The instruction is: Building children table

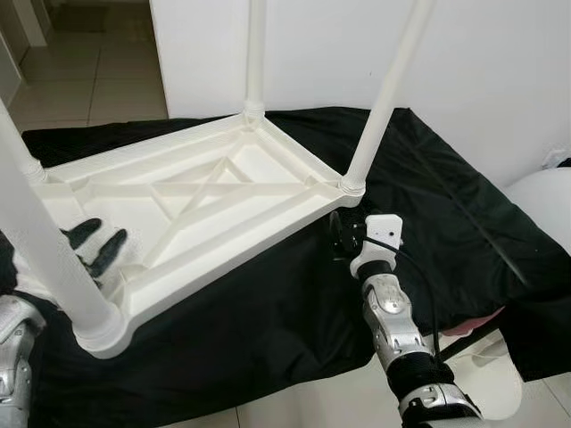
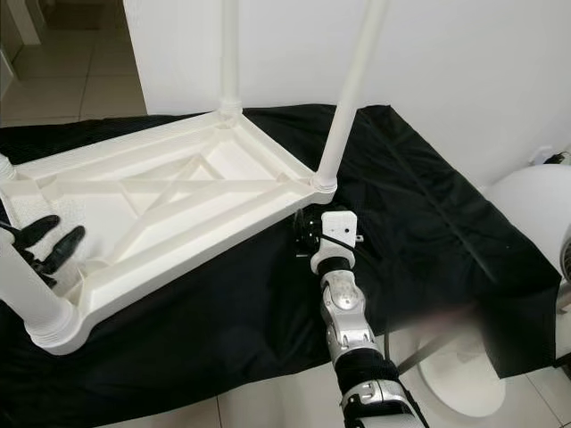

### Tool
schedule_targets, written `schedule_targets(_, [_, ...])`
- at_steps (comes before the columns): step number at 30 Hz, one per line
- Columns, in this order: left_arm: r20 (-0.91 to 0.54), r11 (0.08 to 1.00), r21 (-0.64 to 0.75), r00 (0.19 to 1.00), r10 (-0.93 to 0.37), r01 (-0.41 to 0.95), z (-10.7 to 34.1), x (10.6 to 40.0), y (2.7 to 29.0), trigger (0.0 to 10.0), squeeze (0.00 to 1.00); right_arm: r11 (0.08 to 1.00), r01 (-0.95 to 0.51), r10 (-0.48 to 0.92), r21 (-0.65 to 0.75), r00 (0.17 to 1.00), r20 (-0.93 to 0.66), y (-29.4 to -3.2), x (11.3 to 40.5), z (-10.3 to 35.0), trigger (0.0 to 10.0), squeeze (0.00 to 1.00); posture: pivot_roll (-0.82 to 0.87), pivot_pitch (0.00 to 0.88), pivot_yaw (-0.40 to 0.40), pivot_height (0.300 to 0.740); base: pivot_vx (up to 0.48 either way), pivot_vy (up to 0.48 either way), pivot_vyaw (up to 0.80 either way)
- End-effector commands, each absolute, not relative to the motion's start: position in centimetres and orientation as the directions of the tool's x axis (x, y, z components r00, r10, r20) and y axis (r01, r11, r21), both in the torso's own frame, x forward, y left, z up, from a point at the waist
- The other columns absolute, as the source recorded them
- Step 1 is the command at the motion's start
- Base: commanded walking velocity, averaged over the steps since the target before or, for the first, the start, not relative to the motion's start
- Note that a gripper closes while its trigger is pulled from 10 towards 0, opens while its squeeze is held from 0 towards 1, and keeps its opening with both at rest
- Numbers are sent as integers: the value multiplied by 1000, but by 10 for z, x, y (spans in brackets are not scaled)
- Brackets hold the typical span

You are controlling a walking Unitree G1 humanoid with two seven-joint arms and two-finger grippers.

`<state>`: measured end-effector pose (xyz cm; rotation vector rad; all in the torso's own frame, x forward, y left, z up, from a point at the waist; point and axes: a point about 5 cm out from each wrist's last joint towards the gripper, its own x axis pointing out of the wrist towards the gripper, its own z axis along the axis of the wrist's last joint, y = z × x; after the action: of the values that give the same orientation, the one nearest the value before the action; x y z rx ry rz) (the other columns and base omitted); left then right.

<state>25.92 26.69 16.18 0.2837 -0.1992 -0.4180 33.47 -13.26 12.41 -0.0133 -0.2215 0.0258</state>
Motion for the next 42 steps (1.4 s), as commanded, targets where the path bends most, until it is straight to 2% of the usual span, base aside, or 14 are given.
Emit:
schedule_targets(1, [104, 829, 301, 848, -519, 471, 156, 256, 249, 10000, 0, 1000, -12, 14, -10, 979, 203, -134, 334, 121, 10000, 0, 65, 72, -48, 740, 0, 0, 0])
schedule_targets(3, [116, 804, 274, 812, -572, 527, 153, 249, 232, 10000, 0, 1000, -7, 8, -8, 980, 201, -135, 334, 121, 10000, 0, 65, 77, -43, 740, 0, 0, 0])
schedule_targets(4, [116, 804, 274, 812, -572, 527, 153, 249, 232, 10000, 0, 1000, -7, 8, -8, 980, 201, -135, 334, 121, 10000, 0, 65, 77, -43, 740, 0, 0, 0])
schedule_targets(6, [130, 760, 223, 754, -644, 611, 150, 240, 207, 10000, 0, 1000, 18, -17, -6, 983, 183, -137, 335, 119, 10000, 0, 65, 82, -38, 740, 0, 0, 0])
schedule_targets(7, [130, 760, 223, 754, -644, 611, 150, 240, 207, 10000, 0, 1000, 18, -17, -6, 983, 183, -137, 335, 119, 10000, 0, 65, 82, -38, 740, 0, 0, 0])
schedule_targets(12, [199, 647, 146, 618, -760, 748, 157, 227, 166, 10000, 0, 997, 74, -75, 10, 989, 127, -141, 340, 114, 10000, 0, 59, 87, -27, 740, 0, 0, 0])
schedule_targets(24, [235, 526, 123, 491, -839, 841, 169, 222, 136, 10000, 0, 992, 112, -111, 51, 994, -20, -137, 354, 107, 10000, 0, 45, 87, -18, 740, 0, 0, 0])
schedule_targets(42, [257, 449, 102, 413, -874, 888, 181, 216, 124, 10000, 0, 998, -8, 14, 62, 995, -96, -130, 378, 120, 10000, 0, 41, 73, -9, 740, 0, 0, 0])
